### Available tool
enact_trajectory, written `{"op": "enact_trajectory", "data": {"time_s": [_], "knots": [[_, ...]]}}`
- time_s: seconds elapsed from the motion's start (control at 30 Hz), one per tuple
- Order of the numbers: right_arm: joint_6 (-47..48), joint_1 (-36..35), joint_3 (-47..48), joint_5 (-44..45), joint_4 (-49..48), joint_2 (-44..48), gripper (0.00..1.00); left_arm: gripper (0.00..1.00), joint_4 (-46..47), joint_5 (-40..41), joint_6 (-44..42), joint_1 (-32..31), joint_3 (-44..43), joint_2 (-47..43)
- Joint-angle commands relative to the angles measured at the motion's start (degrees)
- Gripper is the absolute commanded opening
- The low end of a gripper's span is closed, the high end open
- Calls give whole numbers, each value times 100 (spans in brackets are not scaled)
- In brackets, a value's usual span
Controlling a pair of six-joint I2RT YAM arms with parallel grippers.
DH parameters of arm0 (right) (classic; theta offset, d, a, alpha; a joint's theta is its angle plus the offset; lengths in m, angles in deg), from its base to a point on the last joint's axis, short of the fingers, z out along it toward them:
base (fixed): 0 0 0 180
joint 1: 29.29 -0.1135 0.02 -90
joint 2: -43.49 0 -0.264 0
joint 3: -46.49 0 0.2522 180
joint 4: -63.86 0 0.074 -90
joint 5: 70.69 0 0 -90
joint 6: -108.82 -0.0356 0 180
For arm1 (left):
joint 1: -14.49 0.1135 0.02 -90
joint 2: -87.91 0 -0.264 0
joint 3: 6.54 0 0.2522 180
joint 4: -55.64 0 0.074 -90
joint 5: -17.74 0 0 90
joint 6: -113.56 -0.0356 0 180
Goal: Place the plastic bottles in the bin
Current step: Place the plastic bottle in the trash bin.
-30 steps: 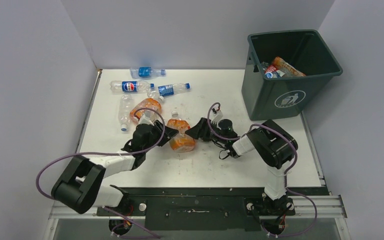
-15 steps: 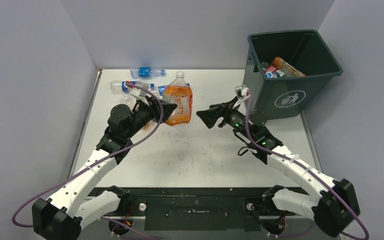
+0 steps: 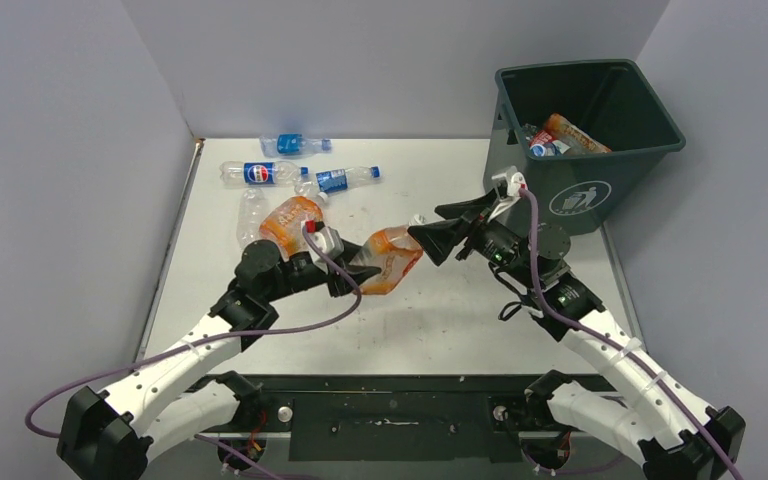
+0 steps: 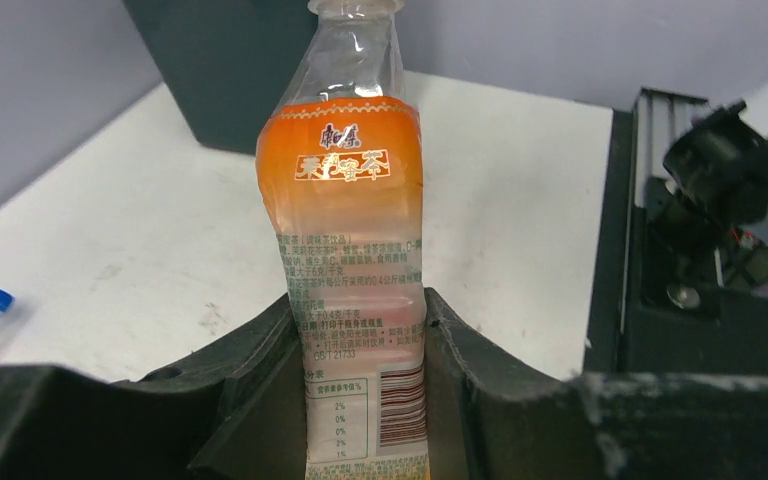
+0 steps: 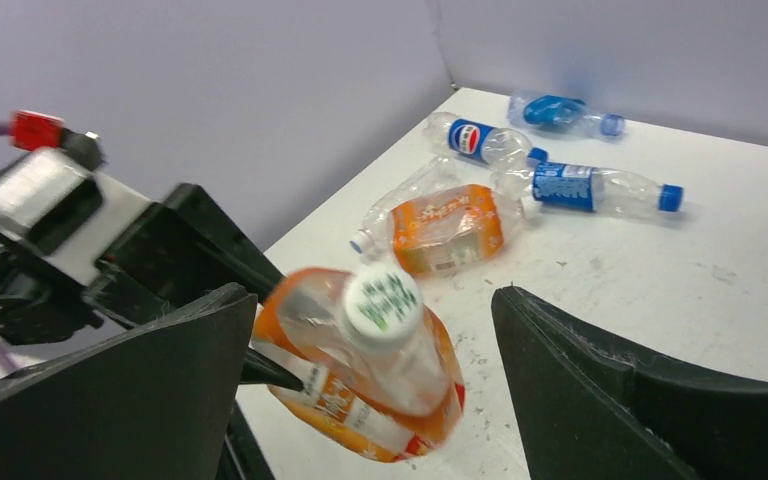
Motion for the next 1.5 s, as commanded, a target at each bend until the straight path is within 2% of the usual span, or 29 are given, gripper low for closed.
{"op": "enact_trajectory", "data": {"time_s": [0.0, 0.07, 0.23, 0.37, 0.57, 0.67, 0.8, 1.0, 1.03, 1.1, 1.13, 1.17, 1.2, 1.23, 1.27, 1.3, 1.33, 1.47], "knots": [[166, -50, 294, -999, 98, 380, 91, 0, 1209, -424, -306, -202, 591, -344], [346, -54, 300, -1022, 302, 639, 91, 0, 1291, -368, -350, -390, 792, -462], [572, -55, 359, -908, 531, 752, 93, 0, 725, -195, -838, -961, 694, -460], [565, -86, 637, -976, 714, 436, 98, 0, 901, -33, -659, -1016, 724, -551], [500, -144, 586, -1102, 731, 431, 99, 0, 1229, 370, -397, -1012, 857, -771], [365, -217, 408, -1023, 575, 444, 96, 0, 1365, 510, -271, -1010, 866, -765], [272, -299, 249, -880, 467, 408, 85, 0, 1490, 615, -218, -1009, 922, -834], [202, -481, 202, -616, 362, 235, 59, 0, 1525, 629, -209, -1021, 943, -852], [189, -509, 182, -581, 311, 215, 54, 0, 1529, 612, -209, -1017, 945, -840], [152, -558, 146, -565, 187, 164, 34, 0, 1527, 600, -209, -1033, 937, -818], [137, -586, 135, -565, 145, 146, 24, 4, 1525, 623, -209, -1048, 937, -809], [134, -612, 146, -534, 140, 128, 12, 19, 1514, 674, -209, -1062, 937, -806], [145, -628, 169, -470, 174, 122, 6, 37, 1501, 784, -209, -1071, 937, -818], [181, -634, 194, -428, 215, 156, 5, 57, 1471, 903, -209, -1075, 937, -835], [248, -642, 256, -383, 290, 189, 5, 73, 1446, 1087, -209, -1089, 937, -871], [346, -642, 360, -310, 392, 225, 5, 88, 1438, 1219, -209, -1095, 941, -944], [465, -642, 505, -209, 549, 267, 5, 98, 1427, 1444, -218, -1099, 952, -989], [966, -640, 1474, 560, 1027, 310, 5, 96, 1327, 3102, -391, -1112, 1016, -1472]]}}
